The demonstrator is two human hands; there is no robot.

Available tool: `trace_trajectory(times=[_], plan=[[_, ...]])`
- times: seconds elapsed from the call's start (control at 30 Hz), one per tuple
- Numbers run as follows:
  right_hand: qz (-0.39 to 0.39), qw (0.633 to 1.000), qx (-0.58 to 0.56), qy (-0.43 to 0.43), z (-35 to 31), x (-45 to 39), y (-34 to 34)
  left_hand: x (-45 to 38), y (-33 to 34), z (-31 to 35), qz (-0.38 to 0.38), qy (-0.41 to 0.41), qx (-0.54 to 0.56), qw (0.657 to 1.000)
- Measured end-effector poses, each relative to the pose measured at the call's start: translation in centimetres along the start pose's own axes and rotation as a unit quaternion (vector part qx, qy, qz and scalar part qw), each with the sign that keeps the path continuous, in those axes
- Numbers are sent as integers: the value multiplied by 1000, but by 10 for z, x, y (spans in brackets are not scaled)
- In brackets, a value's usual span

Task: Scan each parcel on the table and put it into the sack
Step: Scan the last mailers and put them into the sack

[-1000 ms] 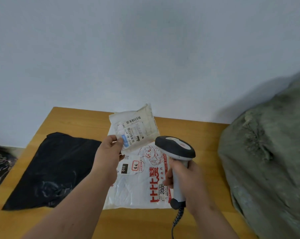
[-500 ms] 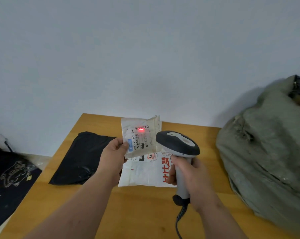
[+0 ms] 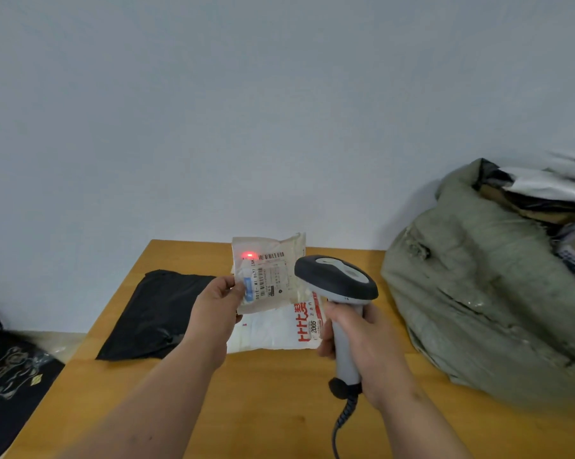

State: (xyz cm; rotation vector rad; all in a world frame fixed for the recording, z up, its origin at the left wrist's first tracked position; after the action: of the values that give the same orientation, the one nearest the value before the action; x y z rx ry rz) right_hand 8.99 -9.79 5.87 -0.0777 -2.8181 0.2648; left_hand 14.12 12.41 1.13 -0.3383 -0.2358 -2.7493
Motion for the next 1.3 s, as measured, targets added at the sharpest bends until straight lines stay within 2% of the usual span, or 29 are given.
trace_trajectory(times=[0.47,0.73,0.87,1.0,1.23,1.3], plan=[[19,999,22,-21,2,32,-51,34,45,5,-38,20,-15,999],[49,998,9,-35,4,37,-117,65,109,28,-53,73,-49,995],[70,997,10,-33,11,38,-177,94,167,58,-46,165,-73,983],[109,993,13,-44,14,41,-251,134,239,89,-37,280,-92,955],[163,982,-65,-66,5,41,-349,187,340,119,-39,440,-127,888],[171,980,-82,-66,2,39,-372,197,362,128,-29,488,-149,860]])
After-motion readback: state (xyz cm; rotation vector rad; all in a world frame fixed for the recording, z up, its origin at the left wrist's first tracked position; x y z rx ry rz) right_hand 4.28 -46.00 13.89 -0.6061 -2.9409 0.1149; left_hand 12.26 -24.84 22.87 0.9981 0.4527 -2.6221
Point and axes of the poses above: each hand's wrist, its own x-axis away from the middle knuckle, its own y-axis out of the palm, z = x × y, the point moved 7 cm from there along -x, towards the middle knuckle, and after that the axes turned 12 degrees about x, right-handed, at the moved point
